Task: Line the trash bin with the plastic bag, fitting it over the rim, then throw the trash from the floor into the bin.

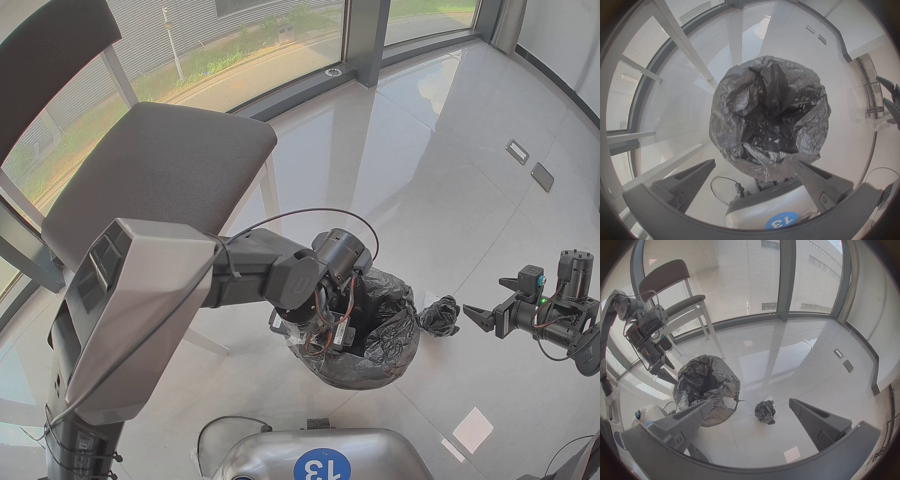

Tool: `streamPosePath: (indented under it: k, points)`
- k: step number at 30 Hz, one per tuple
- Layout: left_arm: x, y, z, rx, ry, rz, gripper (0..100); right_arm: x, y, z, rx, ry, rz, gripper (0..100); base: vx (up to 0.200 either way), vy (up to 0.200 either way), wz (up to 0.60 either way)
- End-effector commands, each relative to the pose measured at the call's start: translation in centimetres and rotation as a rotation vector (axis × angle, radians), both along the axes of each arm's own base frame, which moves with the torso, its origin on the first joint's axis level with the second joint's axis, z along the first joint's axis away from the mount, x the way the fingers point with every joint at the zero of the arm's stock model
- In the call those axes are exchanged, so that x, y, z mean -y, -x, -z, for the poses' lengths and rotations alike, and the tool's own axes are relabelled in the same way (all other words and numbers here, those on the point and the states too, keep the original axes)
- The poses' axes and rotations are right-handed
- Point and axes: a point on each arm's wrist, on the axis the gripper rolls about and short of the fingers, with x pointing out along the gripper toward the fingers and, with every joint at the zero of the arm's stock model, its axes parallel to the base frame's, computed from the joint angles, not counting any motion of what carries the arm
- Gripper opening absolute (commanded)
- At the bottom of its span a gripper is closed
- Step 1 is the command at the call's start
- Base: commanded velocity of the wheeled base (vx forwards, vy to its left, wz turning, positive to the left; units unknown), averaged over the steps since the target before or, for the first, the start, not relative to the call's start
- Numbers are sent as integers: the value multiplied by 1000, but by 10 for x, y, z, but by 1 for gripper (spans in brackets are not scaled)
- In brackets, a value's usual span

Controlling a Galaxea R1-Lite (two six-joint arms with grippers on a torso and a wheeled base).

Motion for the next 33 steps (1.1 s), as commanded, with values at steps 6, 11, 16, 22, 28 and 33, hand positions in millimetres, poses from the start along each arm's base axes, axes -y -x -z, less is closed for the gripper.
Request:
streamPosePath:
  k: [6, 11, 16, 22, 28, 33]
  points:
    - [-4, -19, 14, 0, -13, -40, 100, 0, -1, 1, -3, -1, -3, 100, 0, 0, 0]
    - [-19, -31, 15, 5, -24, -79, 100, 0, -1, 1, -4, 0, -3, 100, 0, 0, 0]
    - [-25, -39, 24, 5, -61, -93, 100, 0, -2, 1, -3, -1, -3, 100, 0, 0, 0]
    - [-31, -44, 28, 7, -81, -115, 100, 0, -1, 1, -3, -1, -3, 100, 0, 0, 0]
    - [-54, -52, 11, 23, -86, -161, 100, 0, -2, 1, -3, -2, -2, 100, 0, 0, 0]
    - [-74, -52, -3, 20, -105, -188, 100, 0, -2, 1, -1, -2, -1, 100, 0, 0, 0]
